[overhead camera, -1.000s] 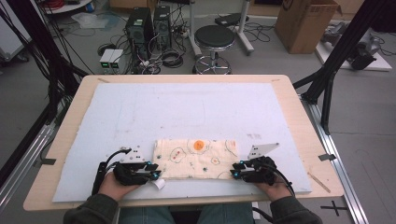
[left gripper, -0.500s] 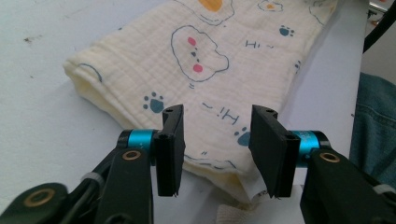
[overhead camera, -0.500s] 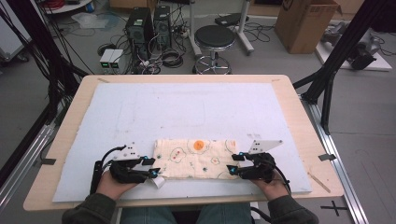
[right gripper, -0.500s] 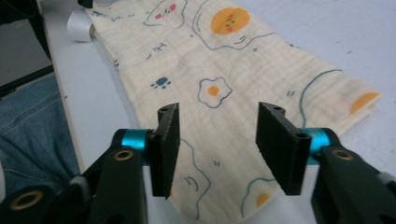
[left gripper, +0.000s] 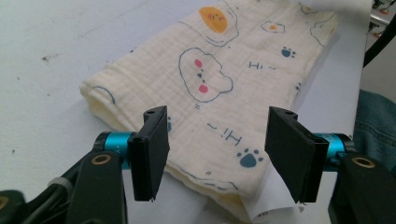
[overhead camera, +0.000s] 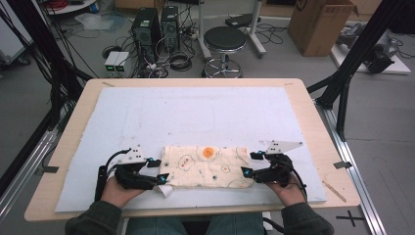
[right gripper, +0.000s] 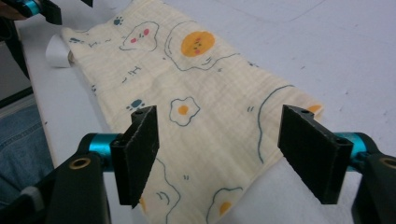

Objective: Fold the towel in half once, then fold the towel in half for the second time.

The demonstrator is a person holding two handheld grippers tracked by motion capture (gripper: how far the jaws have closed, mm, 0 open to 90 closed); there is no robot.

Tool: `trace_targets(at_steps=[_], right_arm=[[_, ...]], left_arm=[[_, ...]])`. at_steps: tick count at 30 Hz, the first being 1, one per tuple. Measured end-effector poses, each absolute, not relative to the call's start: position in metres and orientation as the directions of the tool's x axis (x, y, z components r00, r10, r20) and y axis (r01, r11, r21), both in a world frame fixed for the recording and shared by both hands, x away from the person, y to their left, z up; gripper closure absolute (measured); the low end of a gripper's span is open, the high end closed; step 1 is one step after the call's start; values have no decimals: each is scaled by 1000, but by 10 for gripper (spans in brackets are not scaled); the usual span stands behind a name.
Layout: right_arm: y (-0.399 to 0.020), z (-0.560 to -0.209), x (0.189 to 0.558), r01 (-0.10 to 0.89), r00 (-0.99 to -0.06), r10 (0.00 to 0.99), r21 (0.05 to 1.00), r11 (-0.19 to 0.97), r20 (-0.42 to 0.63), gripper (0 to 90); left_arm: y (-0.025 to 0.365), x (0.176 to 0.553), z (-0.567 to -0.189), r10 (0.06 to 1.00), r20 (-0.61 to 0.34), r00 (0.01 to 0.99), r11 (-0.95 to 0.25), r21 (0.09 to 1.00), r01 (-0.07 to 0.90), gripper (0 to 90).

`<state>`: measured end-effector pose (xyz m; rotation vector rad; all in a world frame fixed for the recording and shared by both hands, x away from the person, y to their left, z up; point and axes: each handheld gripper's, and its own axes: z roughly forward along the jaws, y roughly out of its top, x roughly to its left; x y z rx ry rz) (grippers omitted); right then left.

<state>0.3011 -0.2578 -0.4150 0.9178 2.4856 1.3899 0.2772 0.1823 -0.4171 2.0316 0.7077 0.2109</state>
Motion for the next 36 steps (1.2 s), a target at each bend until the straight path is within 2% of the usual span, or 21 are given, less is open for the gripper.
trace_targets(at_steps=[8,27,36], right_arm=[[-260,-405,306,444,-793,586,817,369,166,218],[-251,-395,331,450,-801,575,801,395,166,225],[-248,-390,345,453,-799,579,796,402,163,241]], left_arm=[[180,282,-406,562,-124,818,-387,835,392,377],[176,307,-388,606,-140,783,-355,833,424,354],[178,320,-381,608,-161,777,-339,833,438,374]])
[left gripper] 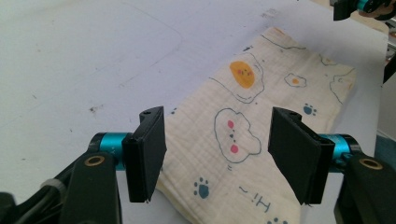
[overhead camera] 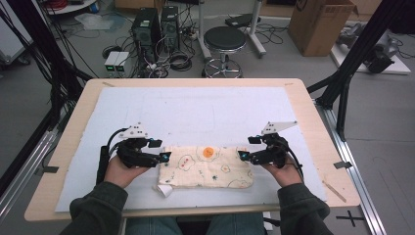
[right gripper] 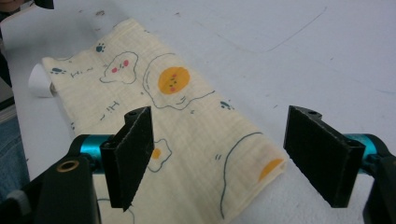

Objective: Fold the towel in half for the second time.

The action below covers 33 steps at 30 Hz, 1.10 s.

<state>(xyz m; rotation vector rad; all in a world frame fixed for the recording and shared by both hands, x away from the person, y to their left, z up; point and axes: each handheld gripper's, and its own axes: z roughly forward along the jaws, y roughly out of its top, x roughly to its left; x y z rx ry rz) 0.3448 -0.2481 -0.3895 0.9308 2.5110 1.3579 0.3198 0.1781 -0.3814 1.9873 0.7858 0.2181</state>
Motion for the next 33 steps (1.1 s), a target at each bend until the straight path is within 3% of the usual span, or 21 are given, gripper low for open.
trace_targets(at_steps=[16,33], right_arm=[[-252,-374,381,479,-765,624,789,384,161,332],[-259,-426,388,579,-735,640,698,421,224,508]], left_arm=[[185,346,-388,695,-136,706,-300,837,457,436],[171,371,-420,717,-162,678,-356,751,556,520]])
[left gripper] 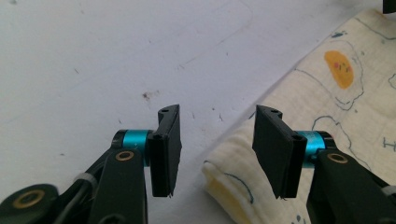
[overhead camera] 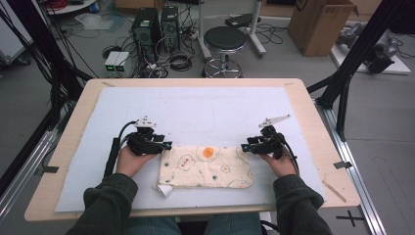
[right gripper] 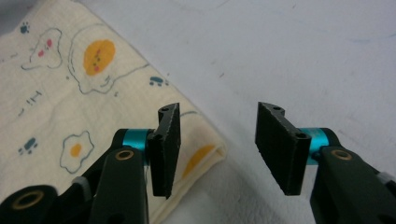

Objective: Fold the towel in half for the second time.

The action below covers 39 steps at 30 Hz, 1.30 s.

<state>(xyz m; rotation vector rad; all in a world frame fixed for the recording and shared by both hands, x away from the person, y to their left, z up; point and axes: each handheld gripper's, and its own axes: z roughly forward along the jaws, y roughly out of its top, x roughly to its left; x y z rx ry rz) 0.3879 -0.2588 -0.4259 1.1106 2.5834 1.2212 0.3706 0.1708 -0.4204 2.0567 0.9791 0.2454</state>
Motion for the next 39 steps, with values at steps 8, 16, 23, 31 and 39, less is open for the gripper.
trace_targets(at_steps=[8,16,23,31,39], right_arm=[[-257,-433,390,594,-741,620,681,428,257,571],[-252,-437,391,587,-756,605,666,460,249,675],[-251,-438,391,594,-757,602,653,470,255,785],[-249,-434,394,595,-765,587,639,487,266,834],[-248,-424,403,597,-755,600,657,461,265,837]], left_arm=[[171,372,-432,712,-168,681,-397,704,589,555],[171,372,-434,722,-161,673,-405,690,600,635],[169,371,-435,706,-173,687,-415,686,598,803],[172,370,-430,713,-142,687,-420,698,581,854],[182,374,-422,745,-146,651,-349,747,566,859]])
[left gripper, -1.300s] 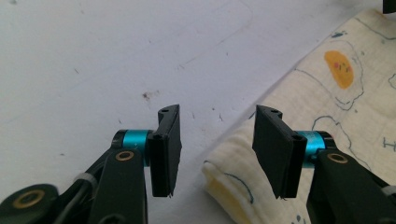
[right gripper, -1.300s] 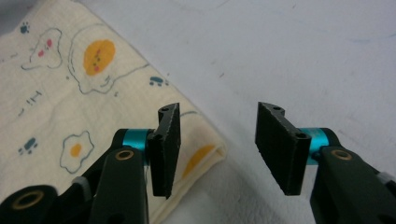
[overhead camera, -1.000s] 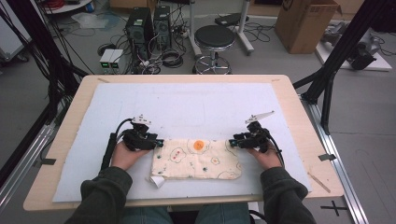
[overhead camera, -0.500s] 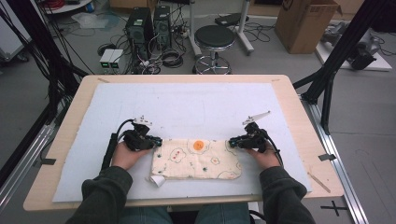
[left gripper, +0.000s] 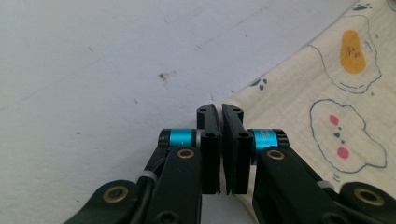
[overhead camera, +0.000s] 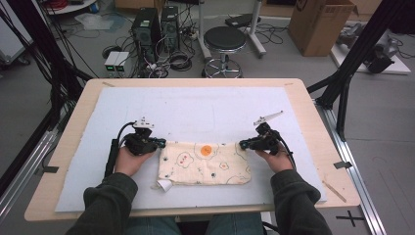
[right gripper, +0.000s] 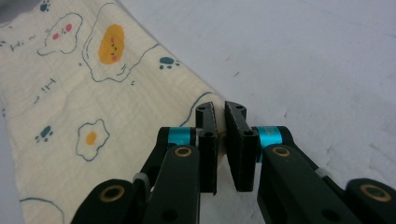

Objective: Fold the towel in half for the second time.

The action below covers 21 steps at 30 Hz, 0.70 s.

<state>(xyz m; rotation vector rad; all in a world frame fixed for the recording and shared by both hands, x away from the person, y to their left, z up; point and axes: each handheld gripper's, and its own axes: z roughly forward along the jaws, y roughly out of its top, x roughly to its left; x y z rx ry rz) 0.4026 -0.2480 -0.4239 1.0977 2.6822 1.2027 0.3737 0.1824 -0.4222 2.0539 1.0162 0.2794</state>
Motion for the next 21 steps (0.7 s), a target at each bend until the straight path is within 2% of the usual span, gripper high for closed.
trace_targets(at_steps=[14,21], right_arm=[[-238,-403,436,612,-724,634,678,407,273,839],[-235,-400,454,637,-681,672,688,347,292,840]], left_arm=[[196,388,-419,813,-188,551,-194,804,562,861],[195,405,-411,819,-197,539,-190,793,579,860]])
